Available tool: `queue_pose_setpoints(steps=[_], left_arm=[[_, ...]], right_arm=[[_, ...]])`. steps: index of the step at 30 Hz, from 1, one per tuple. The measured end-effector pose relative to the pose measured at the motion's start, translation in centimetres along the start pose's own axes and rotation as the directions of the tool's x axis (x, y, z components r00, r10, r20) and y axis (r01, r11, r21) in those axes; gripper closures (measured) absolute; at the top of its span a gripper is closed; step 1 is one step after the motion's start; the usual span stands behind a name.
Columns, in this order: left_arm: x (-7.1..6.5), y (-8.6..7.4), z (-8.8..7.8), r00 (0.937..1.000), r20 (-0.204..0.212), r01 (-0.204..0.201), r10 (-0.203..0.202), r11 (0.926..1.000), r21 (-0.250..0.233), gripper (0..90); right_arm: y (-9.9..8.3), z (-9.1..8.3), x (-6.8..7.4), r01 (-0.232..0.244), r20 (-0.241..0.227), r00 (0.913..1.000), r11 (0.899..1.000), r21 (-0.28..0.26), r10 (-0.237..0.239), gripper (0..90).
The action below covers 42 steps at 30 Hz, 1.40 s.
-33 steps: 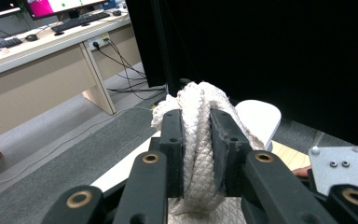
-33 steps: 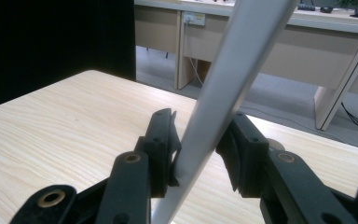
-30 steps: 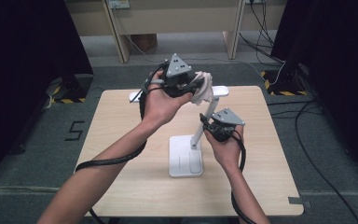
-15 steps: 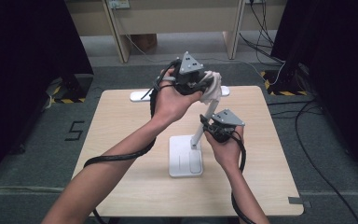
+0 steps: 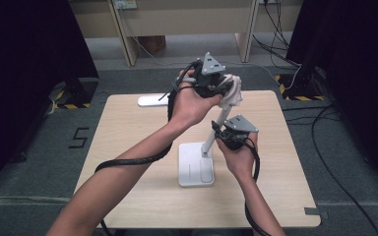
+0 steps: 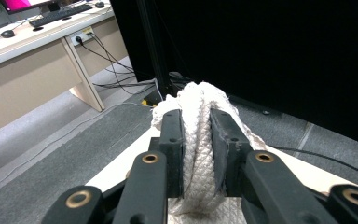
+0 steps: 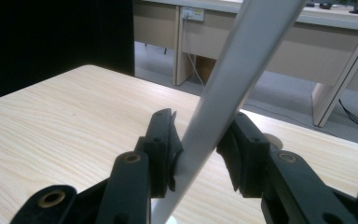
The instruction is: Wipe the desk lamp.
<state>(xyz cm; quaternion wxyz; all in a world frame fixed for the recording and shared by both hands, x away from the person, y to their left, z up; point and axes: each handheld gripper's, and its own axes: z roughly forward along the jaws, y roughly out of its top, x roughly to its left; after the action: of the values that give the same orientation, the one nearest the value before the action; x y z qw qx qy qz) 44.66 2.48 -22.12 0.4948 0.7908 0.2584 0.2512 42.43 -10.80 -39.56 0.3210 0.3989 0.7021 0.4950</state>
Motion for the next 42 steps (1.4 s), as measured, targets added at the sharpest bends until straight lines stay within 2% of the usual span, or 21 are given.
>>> queue_pose_setpoints(steps=[22, 36, 38, 42], left_arm=[[-0.9, 0.9, 1.4, 0.9998, 0.017, -0.008, 0.008, 0.9998, 0.015, 75.3], [-1.3, 1.4, 2.2, 0.9993, 0.029, -0.025, 0.025, 0.9996, 0.011, 75.0], [-1.2, 1.3, 1.9, 0.9993, 0.027, -0.026, 0.026, 0.9996, 0.003, 75.2], [-0.5, 0.9, 0.1, 0.9996, 0.026, -0.012, 0.013, 0.9992, -0.037, 75.5]], right_arm=[[-0.1, -0.3, 0.1, 0.012, 0.022, 0.9997, 1.0, 0.02, -0.013, 63.8], [-0.1, -0.2, 0.3, 0.012, 0.013, 0.9998, 1.0, 0.02, -0.012, 63.8], [0.0, -0.1, 0.4, 0.008, 0.007, 0.9999, 1.0, 0.023, -0.008, 63.7], [-0.1, 0.0, 0.5, 0.008, 0.004, 1.0, 1.0, 0.019, -0.008, 63.7]])
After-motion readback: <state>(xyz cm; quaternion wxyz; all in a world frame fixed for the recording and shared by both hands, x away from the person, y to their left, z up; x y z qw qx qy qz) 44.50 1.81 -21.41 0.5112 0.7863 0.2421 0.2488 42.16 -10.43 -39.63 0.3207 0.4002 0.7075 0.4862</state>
